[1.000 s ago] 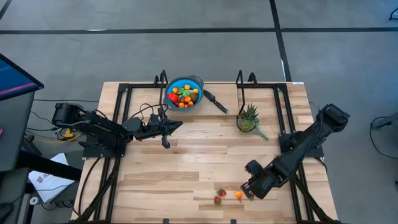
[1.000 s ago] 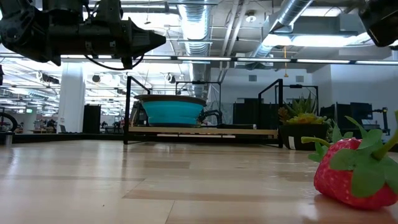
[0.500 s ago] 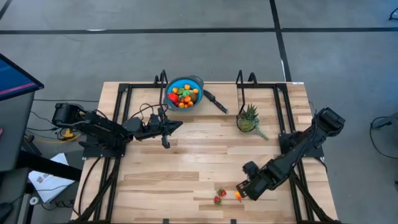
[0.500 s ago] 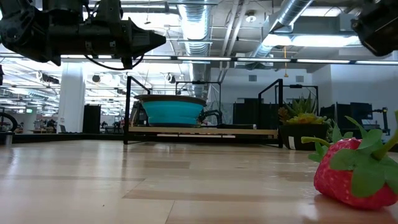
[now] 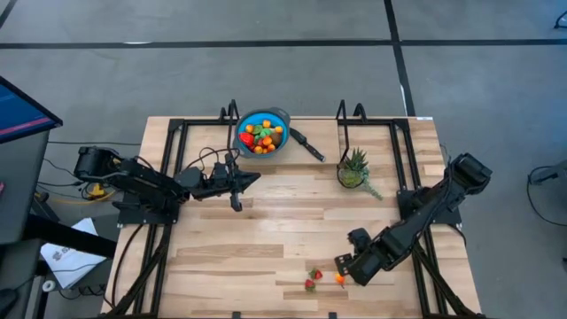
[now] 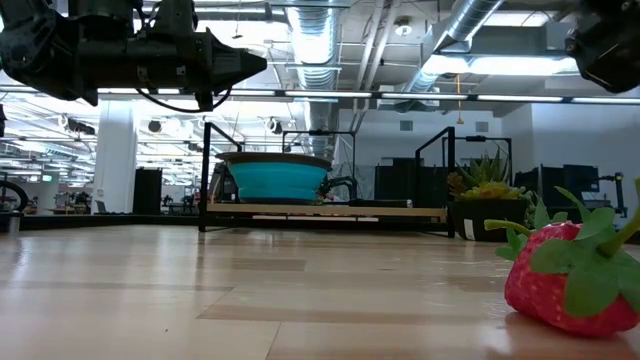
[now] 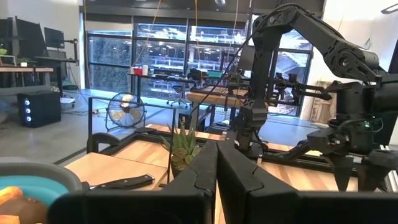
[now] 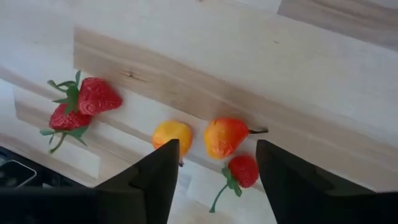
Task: Pick & Place Fruit
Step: Put the pear into the basket
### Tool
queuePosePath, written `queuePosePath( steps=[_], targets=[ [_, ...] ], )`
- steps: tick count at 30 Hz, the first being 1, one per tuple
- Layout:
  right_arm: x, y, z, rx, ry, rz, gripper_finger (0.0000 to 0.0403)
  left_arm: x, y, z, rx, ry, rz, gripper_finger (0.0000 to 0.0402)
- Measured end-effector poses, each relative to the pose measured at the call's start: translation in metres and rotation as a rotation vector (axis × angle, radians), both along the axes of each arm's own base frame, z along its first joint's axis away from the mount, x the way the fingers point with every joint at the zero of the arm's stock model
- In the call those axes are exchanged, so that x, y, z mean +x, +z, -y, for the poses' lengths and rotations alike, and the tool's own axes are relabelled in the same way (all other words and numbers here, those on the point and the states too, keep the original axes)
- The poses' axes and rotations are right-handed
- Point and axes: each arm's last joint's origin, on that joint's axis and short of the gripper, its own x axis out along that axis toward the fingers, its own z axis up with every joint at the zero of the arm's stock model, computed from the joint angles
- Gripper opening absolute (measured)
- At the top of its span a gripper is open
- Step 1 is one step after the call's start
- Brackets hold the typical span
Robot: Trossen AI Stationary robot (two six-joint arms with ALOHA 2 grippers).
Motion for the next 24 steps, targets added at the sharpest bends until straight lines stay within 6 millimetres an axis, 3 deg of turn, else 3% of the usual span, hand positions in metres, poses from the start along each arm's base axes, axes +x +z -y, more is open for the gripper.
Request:
queuePosePath(
  steps=[6,10,16,24],
  targets=[
    [-0.006,-0.001,-0.008,0.025,-0.075,-0.012,0.0183,0.0,0.0,0.0,0.0,0.0,0.0,0.0002],
    [-0.006,-0.014,-0.014,0.009,-0.111,-0.042,0.0176,0.0,0.0,-0.001,0.014,0.007,-0.004,0.0002],
    [0.008,-0.035,-0.025,0.046,-0.118,-0.011,0.0182,0.0,0.0,-0.001,0.089,0.025,-0.025,0.0002],
    [0.014,-0.05,-0.025,0.024,-0.131,-0.033,0.0174,0.0,-0.001,-0.001,0.09,0.025,-0.028,0.0002]
  ],
)
